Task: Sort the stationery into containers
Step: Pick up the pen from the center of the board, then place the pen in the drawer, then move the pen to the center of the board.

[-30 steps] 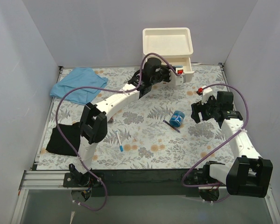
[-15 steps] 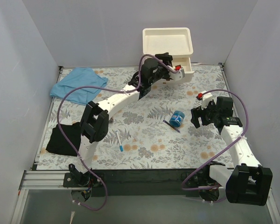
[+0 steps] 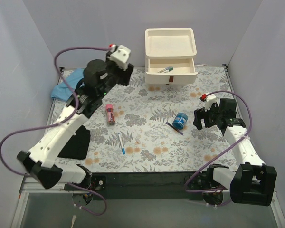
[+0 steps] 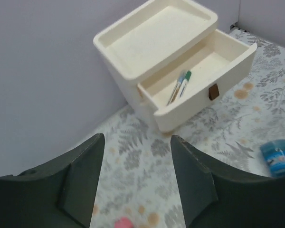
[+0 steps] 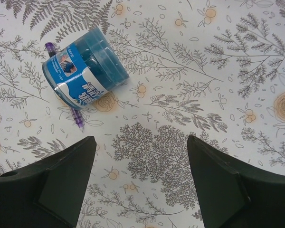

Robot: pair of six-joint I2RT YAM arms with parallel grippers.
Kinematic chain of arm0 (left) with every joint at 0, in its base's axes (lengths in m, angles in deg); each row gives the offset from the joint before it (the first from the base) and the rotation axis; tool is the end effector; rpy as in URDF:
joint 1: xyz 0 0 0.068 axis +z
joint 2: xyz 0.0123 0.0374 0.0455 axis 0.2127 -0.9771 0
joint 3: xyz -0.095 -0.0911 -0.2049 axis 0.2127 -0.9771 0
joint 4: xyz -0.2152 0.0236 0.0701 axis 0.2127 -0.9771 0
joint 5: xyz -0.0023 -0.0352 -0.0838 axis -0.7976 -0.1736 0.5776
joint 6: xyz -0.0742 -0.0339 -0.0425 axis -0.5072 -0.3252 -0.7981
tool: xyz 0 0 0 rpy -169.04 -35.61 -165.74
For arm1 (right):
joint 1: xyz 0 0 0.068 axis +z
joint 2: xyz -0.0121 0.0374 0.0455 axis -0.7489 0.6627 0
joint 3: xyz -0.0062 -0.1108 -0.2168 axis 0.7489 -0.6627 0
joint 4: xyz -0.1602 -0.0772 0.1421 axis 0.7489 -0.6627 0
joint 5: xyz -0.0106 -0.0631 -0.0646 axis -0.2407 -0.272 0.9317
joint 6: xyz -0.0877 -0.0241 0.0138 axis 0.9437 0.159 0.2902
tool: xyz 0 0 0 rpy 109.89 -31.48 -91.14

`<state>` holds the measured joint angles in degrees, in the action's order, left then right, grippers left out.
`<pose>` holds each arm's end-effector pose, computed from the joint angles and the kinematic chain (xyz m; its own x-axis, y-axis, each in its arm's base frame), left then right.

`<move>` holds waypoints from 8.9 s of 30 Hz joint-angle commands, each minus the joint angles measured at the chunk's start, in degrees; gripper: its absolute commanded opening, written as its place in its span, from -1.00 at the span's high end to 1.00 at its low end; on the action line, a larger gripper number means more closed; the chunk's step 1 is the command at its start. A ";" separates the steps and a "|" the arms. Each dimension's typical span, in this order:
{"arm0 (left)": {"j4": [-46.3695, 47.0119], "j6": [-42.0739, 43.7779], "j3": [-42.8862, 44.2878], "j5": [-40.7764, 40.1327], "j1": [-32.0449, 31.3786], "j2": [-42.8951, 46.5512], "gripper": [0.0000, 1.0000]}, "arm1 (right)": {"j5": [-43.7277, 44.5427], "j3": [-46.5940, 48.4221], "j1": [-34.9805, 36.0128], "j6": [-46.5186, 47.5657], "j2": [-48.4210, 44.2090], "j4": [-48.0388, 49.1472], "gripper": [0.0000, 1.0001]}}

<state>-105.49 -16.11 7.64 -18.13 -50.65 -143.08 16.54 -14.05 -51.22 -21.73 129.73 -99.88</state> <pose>0.2698 -0.2025 0.4218 -0.2441 -0.1935 -0.9502 0.4841 0.8247 -0.2923 0.2381 0.0176 0.1992 -0.5442 -0.3256 -0.7732 -0.4497 0.8912 -0.0588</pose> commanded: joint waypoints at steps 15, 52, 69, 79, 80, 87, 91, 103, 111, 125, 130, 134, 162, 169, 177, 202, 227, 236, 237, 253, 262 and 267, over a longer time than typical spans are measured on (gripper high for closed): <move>-29.59 -52.47 -37.27 18.32 21.67 7.78 0.26 | -3.83 12.13 -0.44 -1.08 11.25 -5.80 -0.73; -30.02 -51.15 -30.69 14.63 14.20 -18.50 0.36 | -5.68 4.67 -0.44 -2.14 8.27 0.09 -0.75; -32.57 -42.27 -11.04 23.67 10.77 -17.63 1.00 | -4.71 4.84 -0.44 -2.49 6.16 0.62 -0.75; -14.78 -40.85 18.24 27.03 10.42 -19.21 1.00 | -2.87 6.60 -0.53 -1.43 6.69 1.76 -0.75; -12.29 -40.95 19.40 27.90 10.42 -20.51 1.00 | -2.69 6.51 -0.62 -1.35 6.60 1.76 -0.75; 0.64 -44.03 39.34 26.85 9.81 -35.96 1.00 | -1.64 6.86 -0.71 -0.82 6.51 1.68 -0.75; 4.60 -43.77 45.34 26.94 9.28 -42.58 1.00 | -1.11 7.39 -0.97 -0.20 6.34 0.71 -0.76; 11.90 -39.64 47.01 22.11 8.49 -49.18 0.95 | -1.11 4.58 -1.67 -0.38 4.93 0.18 -0.76; 14.36 -37.53 43.94 26.14 7.78 -46.20 -0.05 | -1.46 5.19 -1.85 -0.38 6.60 1.06 -0.79; 17.64 -12.60 4.16 40.09 8.40 -13.52 -0.17 | -12.17 6.69 -1.67 11.56 4.59 -6.41 -0.71; 7.26 14.08 -14.13 55.57 8.49 -2.08 -0.46 | -14.72 4.49 -1.32 15.79 3.43 -6.76 -0.68; -15.25 35.30 -10.49 65.41 8.40 -4.25 -0.52 | -15.26 5.28 -1.23 16.06 4.93 -7.20 -0.64; -28.00 51.68 5.17 60.34 0.23 -38.45 0.01 | -17.89 6.07 -1.41 19.05 5.46 -10.72 -0.59; -26.24 52.30 9.65 62.36 -0.39 -44.25 0.01 | -17.63 6.07 -1.67 19.66 6.77 -10.63 -0.59; -22.29 50.81 12.55 64.12 -0.83 -47.94 0.02 | -17.72 6.34 -2.46 19.49 8.09 -10.63 -0.59; -18.33 40.17 15.64 65.35 -3.20 -55.60 0.57 | -22.82 8.00 -5.80 26.78 12.66 -13.35 -0.55; 19.35 18.12 -38.75 59.99 -2.94 -25.89 0.12 | -24.40 10.47 -7.21 26.25 18.11 -13.18 -0.52; 43.16 7.31 -43.87 56.82 -3.11 -28.78 0.08 | -24.31 10.47 -7.21 25.29 19.26 -12.91 -0.50; 44.67 6.43 -44.48 56.74 -3.20 -28.96 0.09 | -24.14 10.55 -7.21 25.37 19.26 -12.83 -0.50; 55.31 2.56 -50.29 58.23 -10.14 -31.85 0.22 | -24.92 10.47 -7.30 27.57 20.66 -12.74 -0.49; 66.48 -2.89 -47.38 53.31 -13.30 -40.12 0.27 | -26.24 11.78 -7.56 28.10 21.28 -12.83 -0.49; 69.82 -4.13 -49.31 53.48 -14.01 -42.23 0.44 | -27.12 12.22 -7.56 28.01 20.84 -12.91 -0.48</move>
<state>-33.67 -19.65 -38.94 39.41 -63.79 -181.97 -7.92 -4.06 -58.43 5.78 151.24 -112.80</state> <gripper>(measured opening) 0.302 0.743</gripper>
